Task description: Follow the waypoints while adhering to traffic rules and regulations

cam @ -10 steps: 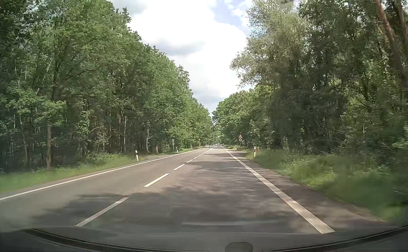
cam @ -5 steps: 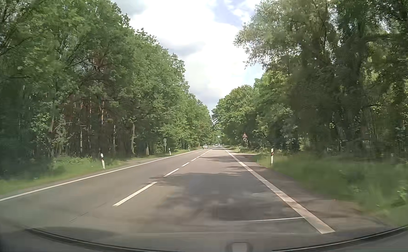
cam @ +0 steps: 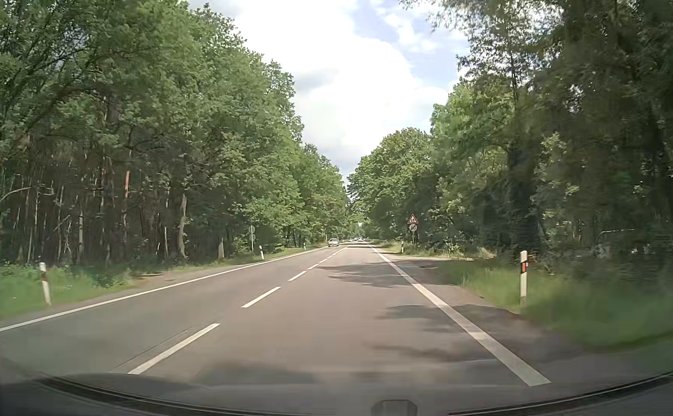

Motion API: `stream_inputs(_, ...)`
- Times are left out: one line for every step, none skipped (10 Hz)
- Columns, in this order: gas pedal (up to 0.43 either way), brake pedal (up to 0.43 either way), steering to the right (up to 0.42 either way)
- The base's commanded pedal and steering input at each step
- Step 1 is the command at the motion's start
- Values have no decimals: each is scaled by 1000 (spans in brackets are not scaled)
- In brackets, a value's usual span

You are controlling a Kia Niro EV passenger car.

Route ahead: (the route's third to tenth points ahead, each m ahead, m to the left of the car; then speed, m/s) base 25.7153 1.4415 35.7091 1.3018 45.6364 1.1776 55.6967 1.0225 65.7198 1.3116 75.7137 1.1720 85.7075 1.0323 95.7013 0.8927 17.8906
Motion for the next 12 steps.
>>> stream_inputs(110, 30, 0)
stream_inputs(110, 37, 0)
stream_inputs(110, 37, 0)
stream_inputs(110, 37, 0)
stream_inputs(110, 37, 0)
stream_inputs(110, 37, -1)
stream_inputs(110, 37, -1)
stream_inputs(110, 37, -1)
stream_inputs(110, 37, -1)
stream_inputs(110, 37, -1)
stream_inputs(110, 37, -1)
stream_inputs(98, 37, -1)
